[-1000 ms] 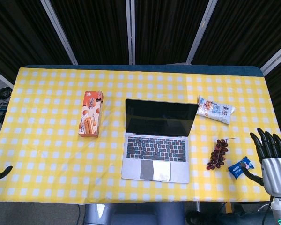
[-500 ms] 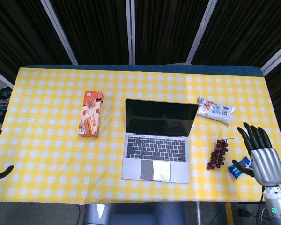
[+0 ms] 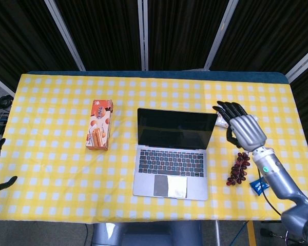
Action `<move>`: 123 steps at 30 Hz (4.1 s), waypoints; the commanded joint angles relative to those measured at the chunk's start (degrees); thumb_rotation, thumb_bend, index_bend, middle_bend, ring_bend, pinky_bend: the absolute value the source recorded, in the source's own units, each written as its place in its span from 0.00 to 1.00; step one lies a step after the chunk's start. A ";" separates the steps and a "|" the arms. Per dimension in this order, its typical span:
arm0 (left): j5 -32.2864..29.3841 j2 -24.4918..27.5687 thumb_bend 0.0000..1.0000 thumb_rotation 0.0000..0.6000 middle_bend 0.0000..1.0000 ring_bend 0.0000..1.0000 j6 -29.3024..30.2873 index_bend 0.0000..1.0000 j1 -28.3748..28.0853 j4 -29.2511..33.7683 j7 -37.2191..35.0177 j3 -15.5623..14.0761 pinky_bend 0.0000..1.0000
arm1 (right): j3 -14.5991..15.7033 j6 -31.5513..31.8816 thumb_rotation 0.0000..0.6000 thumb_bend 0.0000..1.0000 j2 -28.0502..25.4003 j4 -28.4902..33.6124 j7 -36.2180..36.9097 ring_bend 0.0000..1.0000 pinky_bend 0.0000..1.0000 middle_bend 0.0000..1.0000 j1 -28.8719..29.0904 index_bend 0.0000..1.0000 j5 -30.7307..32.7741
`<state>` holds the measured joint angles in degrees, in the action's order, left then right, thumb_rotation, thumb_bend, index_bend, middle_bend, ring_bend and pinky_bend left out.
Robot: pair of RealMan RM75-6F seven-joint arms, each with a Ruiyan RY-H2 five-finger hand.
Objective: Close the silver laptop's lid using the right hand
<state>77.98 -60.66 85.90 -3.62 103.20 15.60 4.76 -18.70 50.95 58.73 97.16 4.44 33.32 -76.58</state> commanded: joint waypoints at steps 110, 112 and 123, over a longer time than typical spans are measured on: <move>-3.72 -3.87 0.00 1.00 0.00 0.00 -3.66 0.00 -2.90 -3.46 3.83 -0.81 0.00 | 25.97 -4.70 1.00 1.00 11.39 1.00 -18.39 0.31 0.25 0.30 7.25 0.19 -20.69; -3.72 -3.88 0.00 1.00 0.00 0.00 -3.69 0.00 -2.92 -3.46 3.81 -0.82 0.00 | 25.95 -3.90 1.00 1.00 11.25 1.05 -18.37 0.31 0.25 0.30 7.08 0.19 -21.18; -3.32 -2.95 0.00 1.00 0.00 0.00 -3.08 0.00 -2.46 -2.86 2.21 -0.78 0.00 | 22.55 17.40 1.00 1.00 3.59 4.70 -18.67 0.28 0.17 0.28 0.22 0.15 -26.67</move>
<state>74.57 -63.65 82.79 -6.12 100.30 17.88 4.05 5.39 60.94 65.64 100.60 -14.37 37.05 -101.56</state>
